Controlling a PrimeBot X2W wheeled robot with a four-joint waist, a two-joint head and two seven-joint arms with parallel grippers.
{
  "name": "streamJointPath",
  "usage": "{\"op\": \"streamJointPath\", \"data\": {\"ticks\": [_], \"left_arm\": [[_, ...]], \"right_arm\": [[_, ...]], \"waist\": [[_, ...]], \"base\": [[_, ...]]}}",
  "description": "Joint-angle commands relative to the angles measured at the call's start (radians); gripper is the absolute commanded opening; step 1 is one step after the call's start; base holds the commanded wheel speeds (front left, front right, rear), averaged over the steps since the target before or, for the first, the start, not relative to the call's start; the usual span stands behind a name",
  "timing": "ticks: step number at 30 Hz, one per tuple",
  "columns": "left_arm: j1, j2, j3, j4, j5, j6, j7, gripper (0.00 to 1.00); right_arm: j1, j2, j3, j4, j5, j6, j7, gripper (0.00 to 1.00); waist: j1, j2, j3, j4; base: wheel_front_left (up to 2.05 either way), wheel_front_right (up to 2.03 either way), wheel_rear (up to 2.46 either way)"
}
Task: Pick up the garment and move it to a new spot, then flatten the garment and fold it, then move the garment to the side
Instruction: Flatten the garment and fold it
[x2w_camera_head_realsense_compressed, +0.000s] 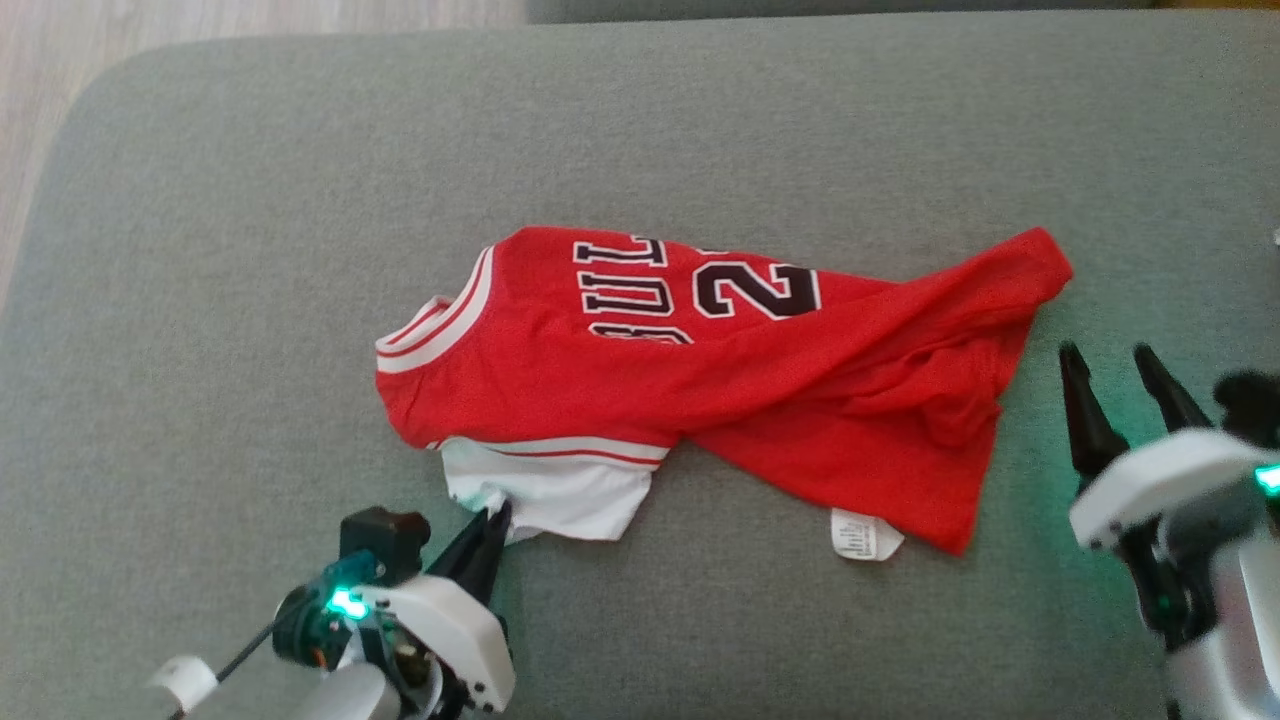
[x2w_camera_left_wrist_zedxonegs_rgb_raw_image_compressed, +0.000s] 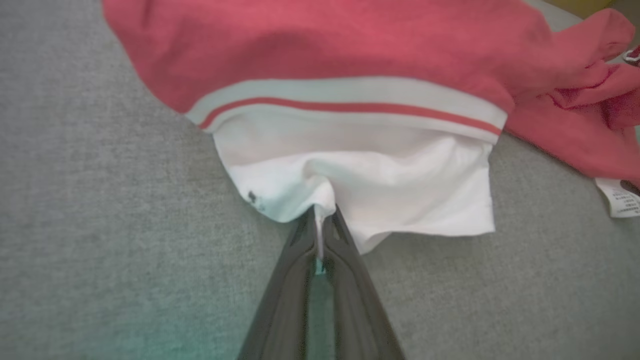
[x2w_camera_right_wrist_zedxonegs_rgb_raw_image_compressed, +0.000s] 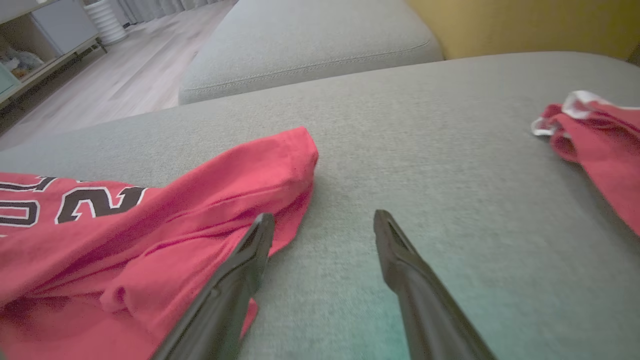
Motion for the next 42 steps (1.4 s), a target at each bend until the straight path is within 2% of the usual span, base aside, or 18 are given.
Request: {"op": "streamJointPath", "data": {"ticks": [1, 10, 16, 17, 18, 27, 31, 36, 42], "left_arm": [[-0.044, 0.012, 0.027, -0.015, 0.006, -0.004, -0.009, 0.00], [-0.073, 0.003, 0.025, -0.008, 0.008, -0.008, -0.035, 0.00], [-0.079, 0.001, 0.027, -0.004, 0.007, -0.007, -0.053, 0.00], [-0.080, 0.001, 0.028, -0.004, 0.008, -0.007, -0.057, 0.00], [-0.081, 0.002, 0.031, -0.006, 0.009, -0.006, -0.066, 0.00], [-0.080, 0.030, 0.083, -0.080, 0.026, 0.021, -0.184, 0.00], [-0.089, 0.079, 0.133, -0.220, 0.065, 0.061, -0.258, 0.00], [-0.137, 0.172, 0.207, -0.473, 0.139, 0.111, -0.293, 0.00], [-0.271, 0.285, 0.296, -0.733, 0.231, 0.149, -0.240, 0.00]], "right_arm": [[-0.049, -0.027, 0.034, -0.015, 0.011, -0.001, 0.005, 1.00], [-0.237, -0.116, 0.165, 0.195, 0.111, -0.001, 0.047, 1.00], [-0.297, -0.150, 0.234, 0.261, 0.168, -0.001, 0.066, 1.00], [-0.303, -0.154, 0.244, 0.269, 0.177, -0.001, 0.069, 0.40], [-0.308, -0.158, 0.251, 0.274, 0.186, -0.001, 0.069, 0.00], [-0.299, -0.197, 0.276, 0.219, 0.238, -0.001, -0.010, 0.00], [-0.257, -0.220, 0.235, 0.110, 0.231, -0.001, -0.055, 0.00], [-0.172, -0.214, 0.123, -0.146, 0.161, -0.001, -0.043, 0.00], [-0.089, -0.154, -0.044, -0.576, 0.044, -0.001, 0.111, 0.00]], "waist": [[-0.0002, 0.0000, 0.013, 0.013], [-0.0002, 0.0000, 0.047, 0.051], [-0.0002, 0.0000, 0.057, 0.057], [-0.0002, 0.0000, 0.058, 0.058], [-0.0002, 0.0000, 0.058, 0.059], [-0.0002, 0.0000, 0.039, 0.059], [-0.0002, 0.0000, 0.008, 0.063], [-0.0002, 0.0000, -0.044, 0.066], [-0.0002, 0.0000, -0.097, 0.059]], "base": [[0.00, 0.00, 0.00], [0.00, 0.00, 0.00], [0.00, 0.00, 0.00], [0.00, 0.00, 0.00], [0.00, 0.00, 0.00], [0.00, 0.00, 0.00], [0.00, 0.00, 0.00], [0.00, 0.00, 0.00], [0.00, 0.00, 0.00]]}}
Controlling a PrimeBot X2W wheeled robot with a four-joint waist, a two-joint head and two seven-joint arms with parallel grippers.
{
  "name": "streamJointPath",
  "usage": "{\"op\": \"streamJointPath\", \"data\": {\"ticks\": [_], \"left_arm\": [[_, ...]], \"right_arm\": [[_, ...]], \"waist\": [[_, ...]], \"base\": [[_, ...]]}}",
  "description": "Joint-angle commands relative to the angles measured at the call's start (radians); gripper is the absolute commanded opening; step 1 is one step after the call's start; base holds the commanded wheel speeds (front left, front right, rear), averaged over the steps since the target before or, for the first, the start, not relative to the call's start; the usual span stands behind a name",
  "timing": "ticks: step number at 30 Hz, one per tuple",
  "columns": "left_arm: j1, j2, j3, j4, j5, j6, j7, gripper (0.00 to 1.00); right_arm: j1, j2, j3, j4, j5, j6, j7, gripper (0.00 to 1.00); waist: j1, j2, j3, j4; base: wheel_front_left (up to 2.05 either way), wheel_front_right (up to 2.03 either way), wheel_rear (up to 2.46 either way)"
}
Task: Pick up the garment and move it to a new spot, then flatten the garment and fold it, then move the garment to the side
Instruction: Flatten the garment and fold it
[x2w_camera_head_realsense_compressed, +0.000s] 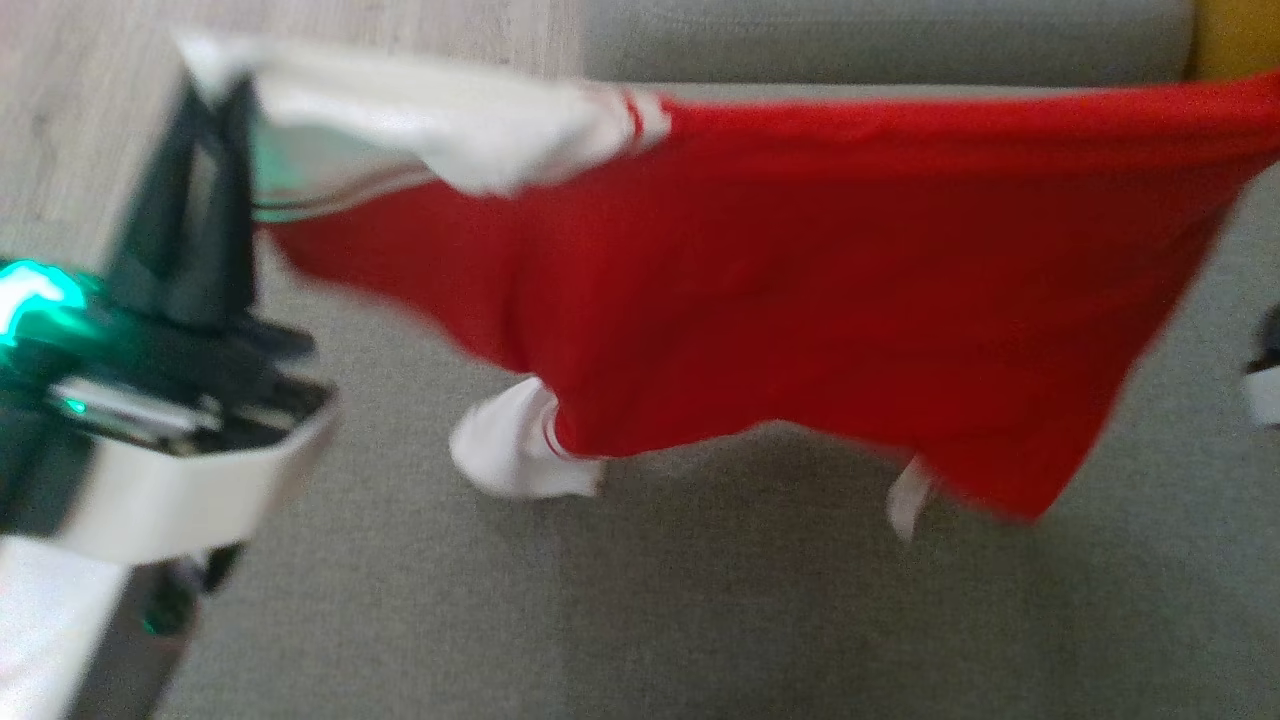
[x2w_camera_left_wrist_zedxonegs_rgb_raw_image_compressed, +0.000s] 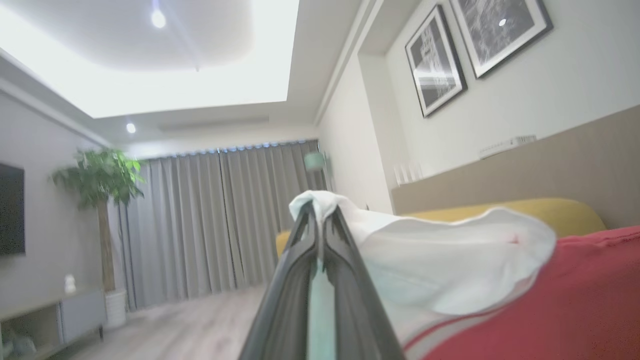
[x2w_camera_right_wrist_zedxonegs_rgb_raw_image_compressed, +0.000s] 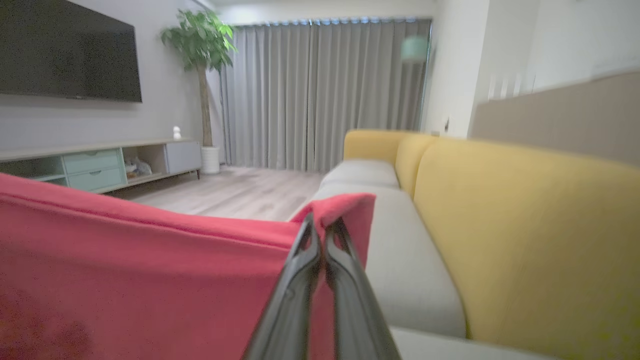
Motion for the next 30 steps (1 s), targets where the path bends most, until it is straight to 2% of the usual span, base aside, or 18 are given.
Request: {"op": "streamJointPath", "data": {"ticks": [1, 4, 8, 11, 14, 19, 23, 28, 29, 30], "left_arm": [[-0.087, 0.054, 0.070, -0.059, 0.015, 0.008, 0.019, 0.00], [-0.175, 0.094, 0.104, -0.129, 0.040, 0.010, 0.073, 0.00], [-0.279, 0.121, 0.121, -0.187, 0.058, 0.003, 0.138, 0.00], [-0.332, 0.119, 0.113, -0.195, 0.054, -0.003, 0.175, 0.00], [-0.366, 0.098, 0.092, -0.166, 0.033, -0.013, 0.195, 0.00], [-0.404, 0.028, 0.053, 0.003, -0.049, -0.043, 0.199, 0.00], [-0.475, -0.053, 0.031, 0.259, -0.124, -0.091, 0.166, 0.00], [-0.620, -0.138, 0.049, 0.600, -0.171, -0.145, 0.064, 0.00], [-0.620, -0.138, 0.049, 0.600, -0.171, -0.145, 0.064, 0.00], [-0.653, -0.151, 0.055, 0.657, -0.174, -0.154, 0.037, 0.00]], "right_arm": [[-0.006, -0.005, -0.019, -0.098, -0.018, -0.001, 0.037, 0.00], [-0.011, 0.003, -0.078, -0.268, -0.055, -0.001, 0.124, 0.00], [-0.049, -0.003, -0.143, -0.413, -0.069, -0.001, 0.221, 0.00], [-0.083, -0.004, -0.172, -0.457, -0.062, -0.001, 0.267, 0.00], [-0.121, 0.005, -0.184, -0.443, -0.038, -0.001, 0.290, 0.00], [-0.197, 0.025, -0.146, -0.300, 0.023, -0.001, 0.290, 0.00], [-0.311, 0.028, -0.082, -0.080, 0.069, -0.001, 0.241, 0.00], [-0.508, 0.063, 0.009, 0.240, 0.107, -0.001, 0.121, 0.00], [-0.508, 0.063, 0.009, 0.240, 0.107, -0.001, 0.121, 0.00], [-0.548, 0.076, 0.025, 0.299, 0.111, -0.001, 0.095, 0.00]], "waist": [[0.0002, 0.0000, -0.017, -0.005], [0.0002, 0.0000, -0.040, -0.015], [0.0002, 0.0000, -0.059, -0.027], [0.0002, 0.0000, -0.062, -0.032], [0.0002, 0.0000, -0.057, -0.035], [0.0002, 0.0000, -0.024, -0.035], [0.0002, 0.0000, 0.005, -0.037], [0.0002, 0.0000, 0.002, -0.062], [0.0002, 0.0000, 0.002, -0.062], [0.0002, 0.0000, -0.001, -0.068]], "base": [[0.00, 0.00, 0.00], [0.00, 0.00, 0.00], [0.00, 0.00, 0.00], [0.00, 0.00, 0.00], [0.00, 0.00, 0.00], [0.00, 0.00, 0.00], [0.00, 0.00, 0.00], [0.00, 0.00, 0.00], [0.00, 0.00, 0.00], [0.00, 0.00, 0.00]]}}
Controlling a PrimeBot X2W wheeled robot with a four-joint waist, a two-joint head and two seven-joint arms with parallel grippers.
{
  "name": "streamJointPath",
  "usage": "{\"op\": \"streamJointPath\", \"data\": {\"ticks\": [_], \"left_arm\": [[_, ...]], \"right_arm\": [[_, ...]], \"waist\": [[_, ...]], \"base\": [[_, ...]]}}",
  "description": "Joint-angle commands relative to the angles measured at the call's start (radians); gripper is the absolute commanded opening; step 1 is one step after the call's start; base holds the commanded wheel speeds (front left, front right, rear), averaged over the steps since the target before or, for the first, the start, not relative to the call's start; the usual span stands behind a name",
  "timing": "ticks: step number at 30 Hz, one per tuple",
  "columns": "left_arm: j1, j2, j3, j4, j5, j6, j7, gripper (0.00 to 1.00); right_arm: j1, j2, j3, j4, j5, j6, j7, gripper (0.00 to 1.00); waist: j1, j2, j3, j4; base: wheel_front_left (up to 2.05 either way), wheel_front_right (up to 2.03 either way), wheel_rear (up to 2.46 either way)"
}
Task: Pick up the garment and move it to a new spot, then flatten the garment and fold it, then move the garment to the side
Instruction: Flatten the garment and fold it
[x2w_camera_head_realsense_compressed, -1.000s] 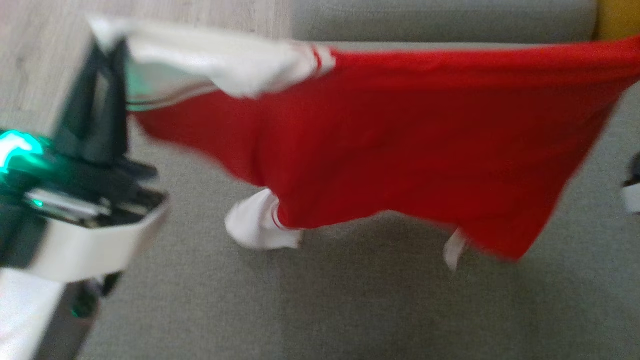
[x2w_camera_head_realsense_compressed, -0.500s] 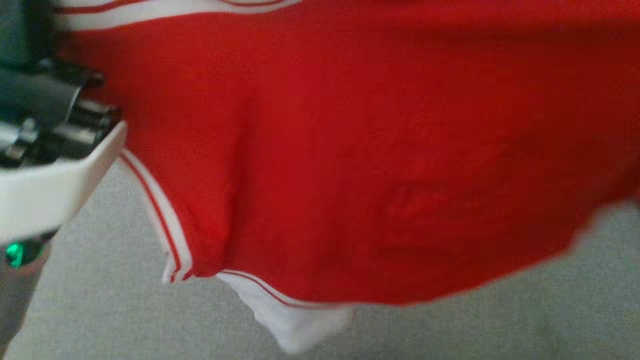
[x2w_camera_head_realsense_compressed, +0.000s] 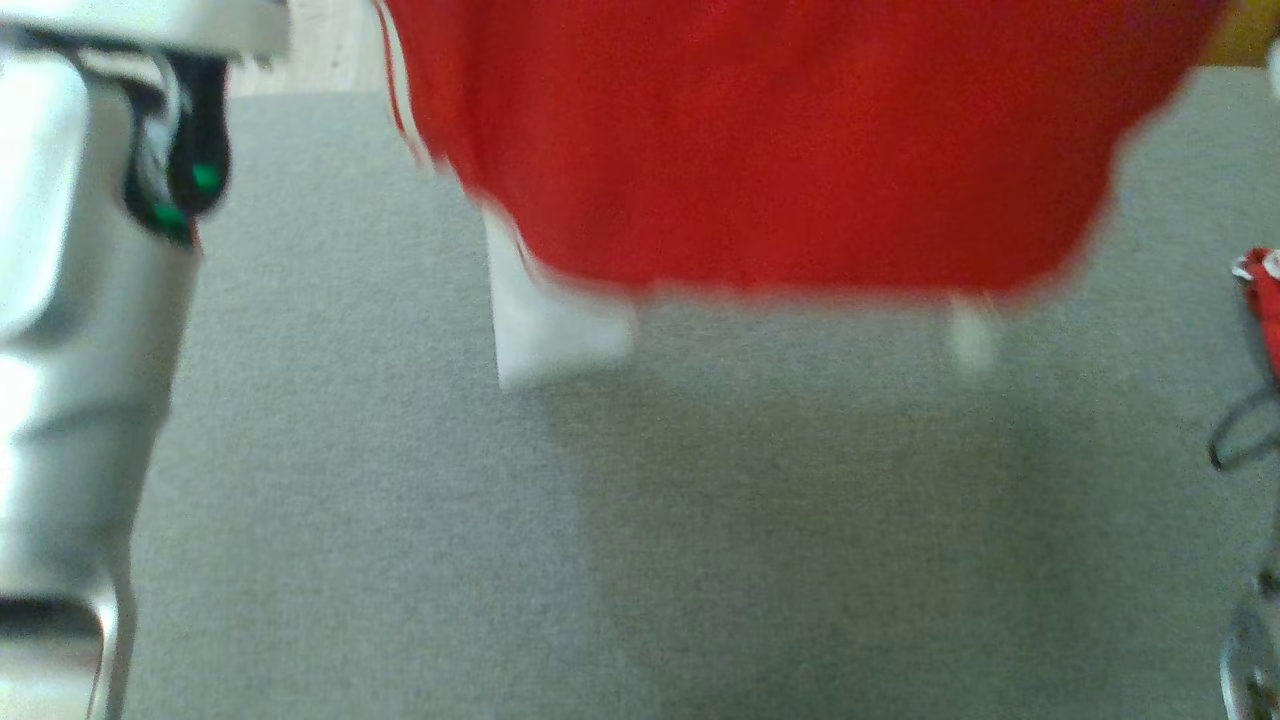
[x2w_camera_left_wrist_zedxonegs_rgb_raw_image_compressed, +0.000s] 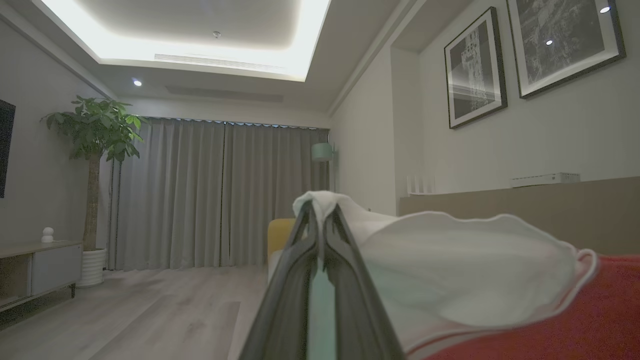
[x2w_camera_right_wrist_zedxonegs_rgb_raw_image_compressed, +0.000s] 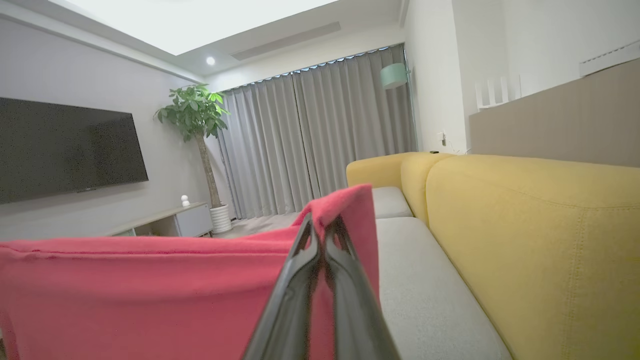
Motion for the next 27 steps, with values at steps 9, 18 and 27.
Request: {"op": "streamJointPath", "data": {"ticks": [9, 18, 27], "left_arm": [[-0.195, -0.055, 0.131, 0.364, -0.058, -0.038, -0.129, 0.00], [-0.002, -0.207, 0.157, 0.784, -0.149, -0.089, -0.140, 0.00], [0.134, -0.255, 0.154, 0.822, -0.132, -0.130, -0.144, 0.00]], "right_arm": [[-0.242, 0.078, 0.150, 0.456, 0.000, -0.001, -0.183, 0.00], [-0.192, 0.148, 0.319, 0.895, 0.058, -0.001, -0.283, 0.00], [-0.042, 0.137, 0.407, 1.003, 0.174, -0.001, -0.376, 0.00]], "waist": [[-0.0001, 0.0000, -0.004, -0.021], [-0.0001, 0.0000, 0.081, -0.016], [-0.0001, 0.0000, 0.126, 0.012]], "base": [[0.00, 0.00, 0.00], [0.00, 0.00, 0.00], [0.00, 0.00, 0.00]]}}
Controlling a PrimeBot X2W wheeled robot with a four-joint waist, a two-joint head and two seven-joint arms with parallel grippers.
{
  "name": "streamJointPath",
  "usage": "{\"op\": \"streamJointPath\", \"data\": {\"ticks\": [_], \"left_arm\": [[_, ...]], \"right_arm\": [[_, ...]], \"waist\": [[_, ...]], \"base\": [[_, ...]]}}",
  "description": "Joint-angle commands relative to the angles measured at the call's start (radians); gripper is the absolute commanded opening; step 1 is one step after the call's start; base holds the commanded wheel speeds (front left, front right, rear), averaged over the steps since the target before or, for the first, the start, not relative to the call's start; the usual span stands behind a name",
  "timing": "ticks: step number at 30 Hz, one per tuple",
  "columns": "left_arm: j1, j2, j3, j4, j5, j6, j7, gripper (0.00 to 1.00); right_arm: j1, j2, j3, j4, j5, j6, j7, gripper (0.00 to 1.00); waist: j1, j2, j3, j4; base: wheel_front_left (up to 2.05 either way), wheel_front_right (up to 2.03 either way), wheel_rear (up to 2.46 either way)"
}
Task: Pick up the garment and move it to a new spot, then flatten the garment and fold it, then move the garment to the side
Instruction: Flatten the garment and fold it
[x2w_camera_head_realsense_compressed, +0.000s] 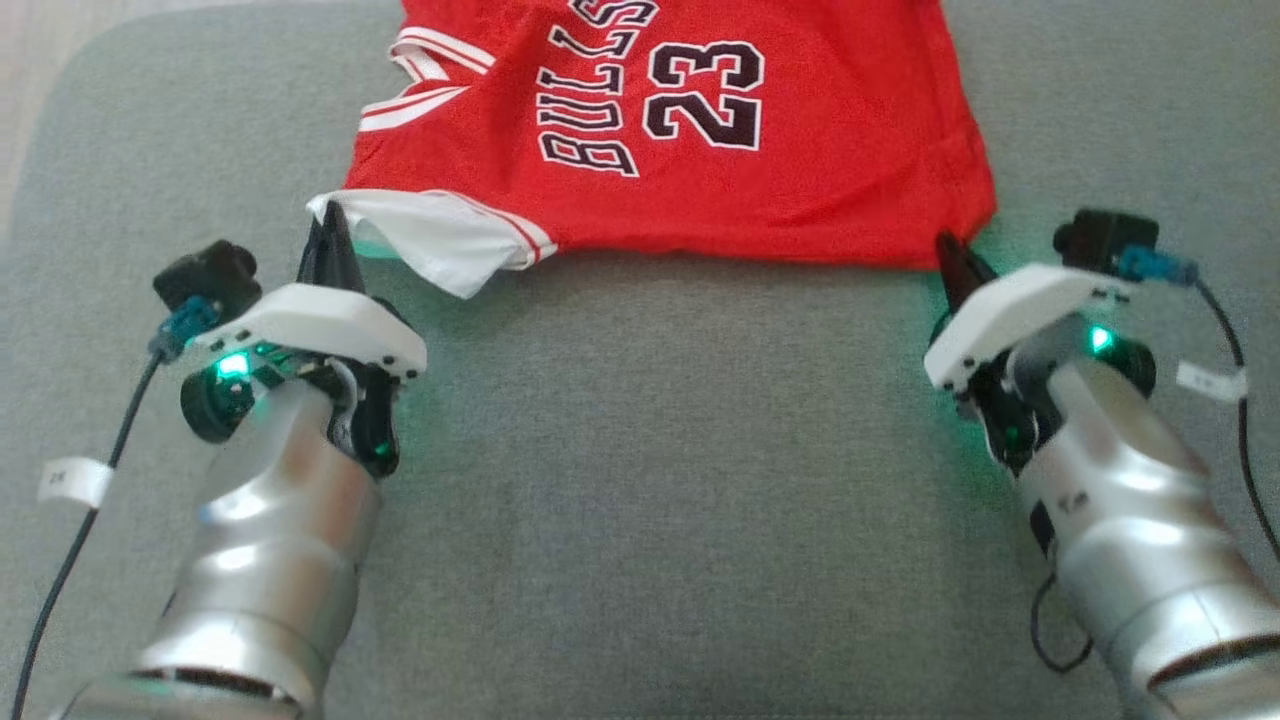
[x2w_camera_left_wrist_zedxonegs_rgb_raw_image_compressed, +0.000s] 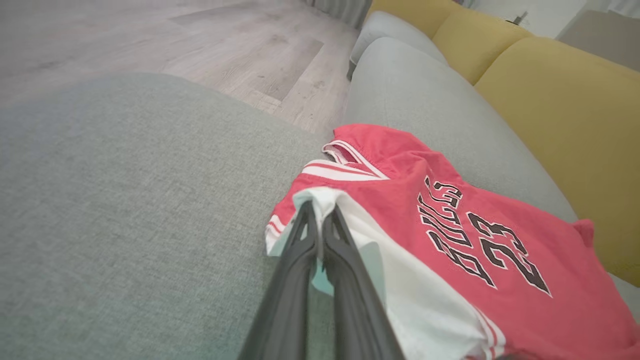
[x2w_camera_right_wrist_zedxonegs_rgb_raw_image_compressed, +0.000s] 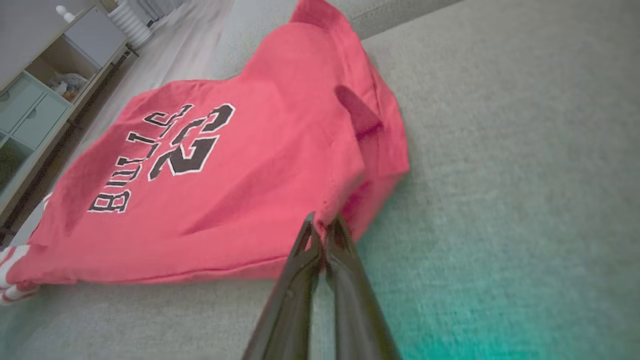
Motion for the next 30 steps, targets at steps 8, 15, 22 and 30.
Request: {"op": "streamJointPath", "data": {"ticks": [8, 15, 22, 30], "left_arm": [[0.332, 0.064, 0.155, -0.385, 0.144, 0.008, -0.012, 0.00], [0.664, 0.102, 0.177, -0.695, 0.201, 0.062, 0.009, 0.00], [0.956, 0.149, 0.181, -1.148, 0.221, 0.200, 0.213, 0.00], [1.165, 0.175, 0.167, -1.553, 0.237, 0.319, 0.428, 0.00]], "right_arm": [[0.240, -0.085, 0.113, -0.227, 0.149, -0.001, -0.123, 0.00], [0.487, -0.181, 0.094, -0.419, 0.178, -0.001, -0.080, 0.00], [0.692, -0.205, -0.060, -0.618, 0.103, -0.001, 0.069, 0.00], [0.980, -0.045, -0.371, -1.041, -0.124, -0.001, 0.434, 0.00]], "waist": [[-0.0002, 0.0000, -0.062, 0.018], [-0.0002, 0.0000, -0.133, 0.023], [-0.0002, 0.0000, -0.155, 0.025], [-0.0002, 0.0000, -0.161, 0.032]], "base": [[0.00, 0.00, 0.00], [0.00, 0.00, 0.00], [0.00, 0.00, 0.00], [0.00, 0.00, 0.00]]}}
